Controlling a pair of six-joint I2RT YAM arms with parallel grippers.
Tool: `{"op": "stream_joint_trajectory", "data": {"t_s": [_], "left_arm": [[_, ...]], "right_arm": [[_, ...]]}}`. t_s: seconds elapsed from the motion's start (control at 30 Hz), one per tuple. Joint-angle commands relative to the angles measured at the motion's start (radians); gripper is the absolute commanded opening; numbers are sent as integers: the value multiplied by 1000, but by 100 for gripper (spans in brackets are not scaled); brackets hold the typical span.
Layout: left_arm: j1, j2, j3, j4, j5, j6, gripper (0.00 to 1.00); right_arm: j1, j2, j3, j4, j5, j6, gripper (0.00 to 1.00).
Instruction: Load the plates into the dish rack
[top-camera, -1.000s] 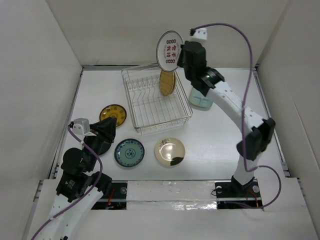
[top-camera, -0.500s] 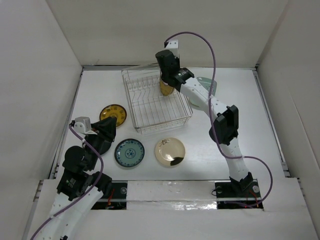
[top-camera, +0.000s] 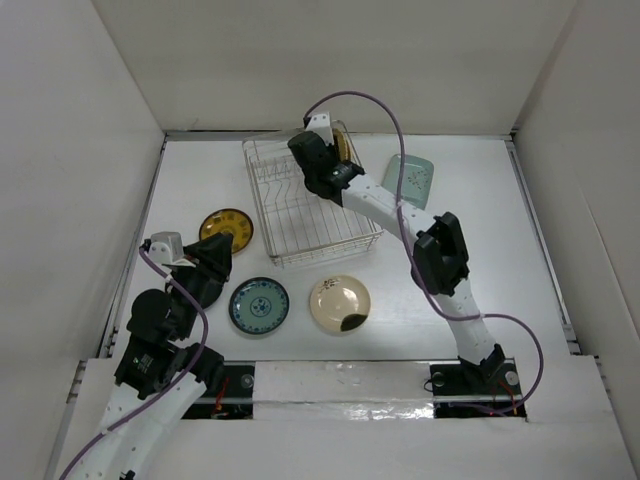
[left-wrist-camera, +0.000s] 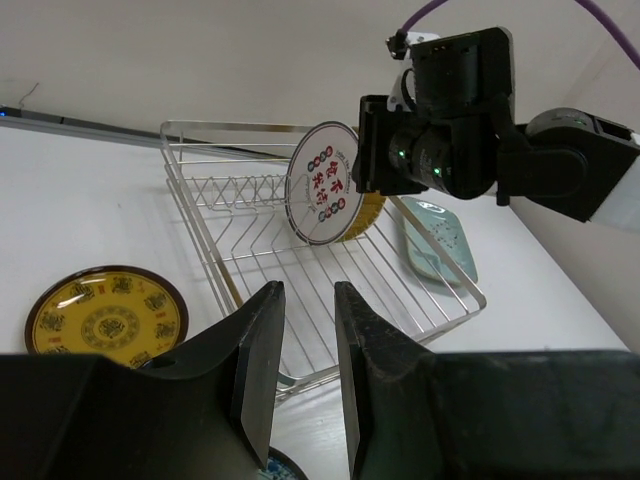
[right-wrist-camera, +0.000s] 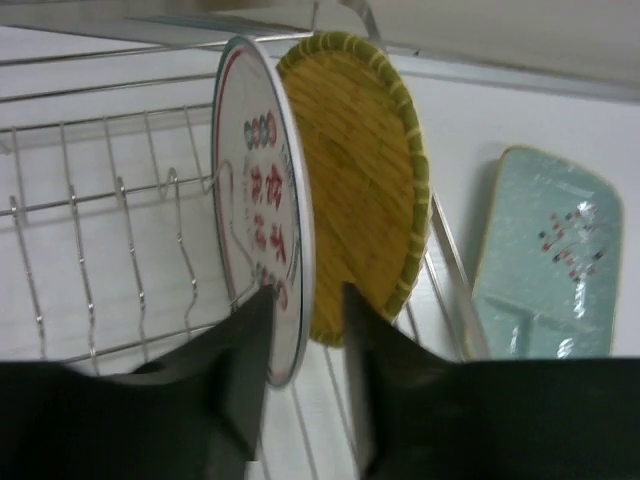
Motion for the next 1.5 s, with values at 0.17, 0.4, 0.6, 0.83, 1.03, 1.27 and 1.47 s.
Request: {"op": "stream_joint_trajectory", "data": {"t_s": [0.17,0.4,0.6,0.83,1.03,1.27,1.47], "left_arm": [[-6,22,10,24,-45,4,24],[-6,74,10,35,-55,-2,0],[-6,124,16,32,-74,2,0],[-6,126,18,20,-125,13,11],[-6,138,21,11,-139,15,13],[-6,137,21,12,-128,16,14],[-6,111,21,15,-122,18,14]], "right_arm": [[68,-448,-443,329,-235,-4,69],[185,-826,-1088,548,-690,166,0],[297,-788,-1289,707,-766,355,17],[344,-594,-1251,748,-795,445,43],[344,-458,-1197,760,-804,474,45],[335,-364,-1177,789,-858,507,25],[317,-445,-1232,788,-887,476,0]]}}
